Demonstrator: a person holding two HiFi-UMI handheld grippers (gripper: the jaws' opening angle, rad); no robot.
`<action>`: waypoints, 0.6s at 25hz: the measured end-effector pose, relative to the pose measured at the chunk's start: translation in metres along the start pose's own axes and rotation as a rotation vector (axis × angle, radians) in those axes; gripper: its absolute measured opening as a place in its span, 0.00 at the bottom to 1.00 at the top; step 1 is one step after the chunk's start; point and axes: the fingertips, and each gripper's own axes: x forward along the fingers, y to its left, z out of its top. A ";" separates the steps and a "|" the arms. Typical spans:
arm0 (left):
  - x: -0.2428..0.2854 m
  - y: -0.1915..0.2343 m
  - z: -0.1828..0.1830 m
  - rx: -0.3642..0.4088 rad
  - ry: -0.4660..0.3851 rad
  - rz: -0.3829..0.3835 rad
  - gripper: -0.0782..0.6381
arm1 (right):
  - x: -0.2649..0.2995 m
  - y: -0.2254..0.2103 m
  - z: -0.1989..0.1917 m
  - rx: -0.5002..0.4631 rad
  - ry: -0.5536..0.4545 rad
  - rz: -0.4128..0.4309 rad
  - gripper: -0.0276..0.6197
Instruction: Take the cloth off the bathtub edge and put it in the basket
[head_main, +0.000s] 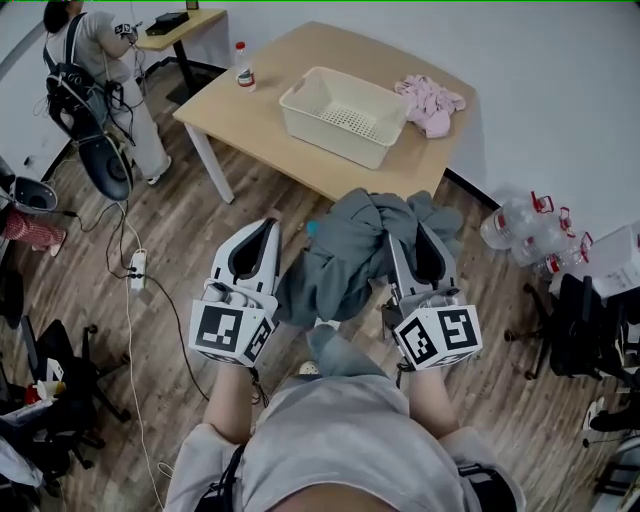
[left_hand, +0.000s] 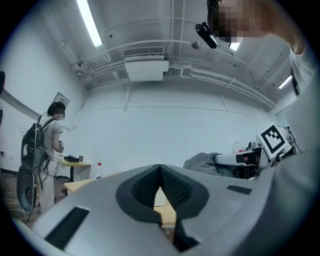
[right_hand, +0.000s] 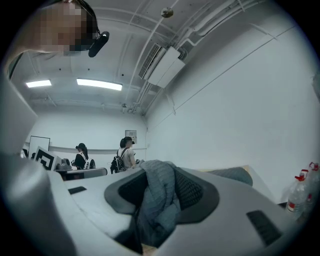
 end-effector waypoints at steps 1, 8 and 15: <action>0.006 0.005 -0.001 0.000 0.000 0.004 0.13 | 0.008 -0.003 0.000 0.000 -0.001 0.003 0.29; 0.053 0.038 0.001 0.015 0.007 0.017 0.13 | 0.065 -0.024 -0.001 0.028 -0.008 0.013 0.29; 0.110 0.057 0.008 0.032 -0.004 0.009 0.13 | 0.117 -0.053 0.008 0.040 -0.028 0.012 0.29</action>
